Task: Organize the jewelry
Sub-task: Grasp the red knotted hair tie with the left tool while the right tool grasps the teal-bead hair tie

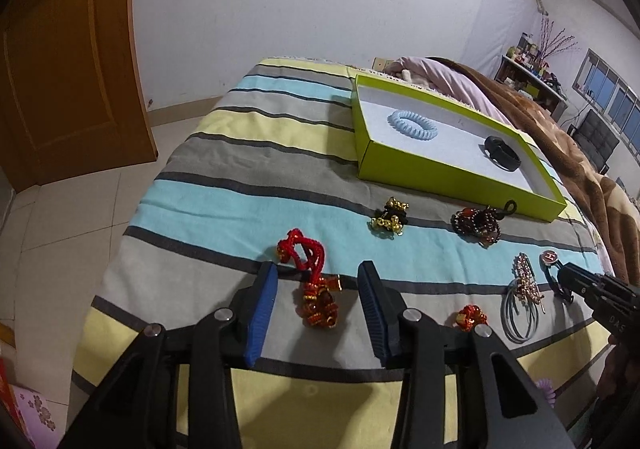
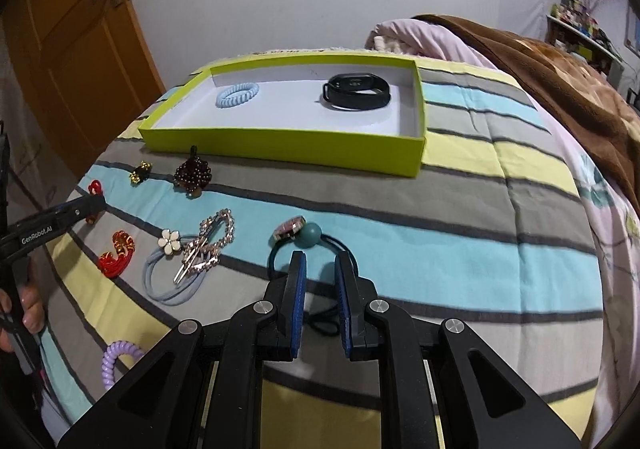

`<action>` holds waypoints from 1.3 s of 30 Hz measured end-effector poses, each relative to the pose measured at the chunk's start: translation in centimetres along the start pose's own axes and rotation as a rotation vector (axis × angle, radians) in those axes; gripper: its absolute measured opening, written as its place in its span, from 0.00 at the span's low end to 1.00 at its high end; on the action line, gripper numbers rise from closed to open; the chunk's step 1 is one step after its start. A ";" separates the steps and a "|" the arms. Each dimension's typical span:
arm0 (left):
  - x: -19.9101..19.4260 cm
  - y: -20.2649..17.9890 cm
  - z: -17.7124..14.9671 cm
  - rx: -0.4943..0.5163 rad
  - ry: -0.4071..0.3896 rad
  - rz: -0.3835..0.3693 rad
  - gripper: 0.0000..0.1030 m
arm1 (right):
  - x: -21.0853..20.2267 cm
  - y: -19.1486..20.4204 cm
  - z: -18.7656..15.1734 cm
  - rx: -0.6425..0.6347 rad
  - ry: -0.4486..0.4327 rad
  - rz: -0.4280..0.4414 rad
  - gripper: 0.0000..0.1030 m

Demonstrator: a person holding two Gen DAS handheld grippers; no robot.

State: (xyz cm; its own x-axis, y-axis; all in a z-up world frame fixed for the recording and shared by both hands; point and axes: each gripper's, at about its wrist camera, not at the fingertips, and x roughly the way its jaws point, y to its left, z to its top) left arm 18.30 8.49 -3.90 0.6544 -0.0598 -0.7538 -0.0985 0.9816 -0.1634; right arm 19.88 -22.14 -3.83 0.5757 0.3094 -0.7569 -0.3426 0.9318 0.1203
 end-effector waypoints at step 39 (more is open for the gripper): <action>-0.3 -1.3 -0.3 0.060 0.006 -0.096 0.08 | 0.9 1.9 1.0 -0.090 -0.005 -0.005 0.15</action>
State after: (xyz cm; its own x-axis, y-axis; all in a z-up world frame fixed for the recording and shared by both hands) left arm 18.04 7.17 -3.68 0.6538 -0.1548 -0.7406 0.0093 0.9804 -0.1966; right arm 20.45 -19.94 -3.65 0.5813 0.3057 -0.7541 -0.4046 0.9126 0.0581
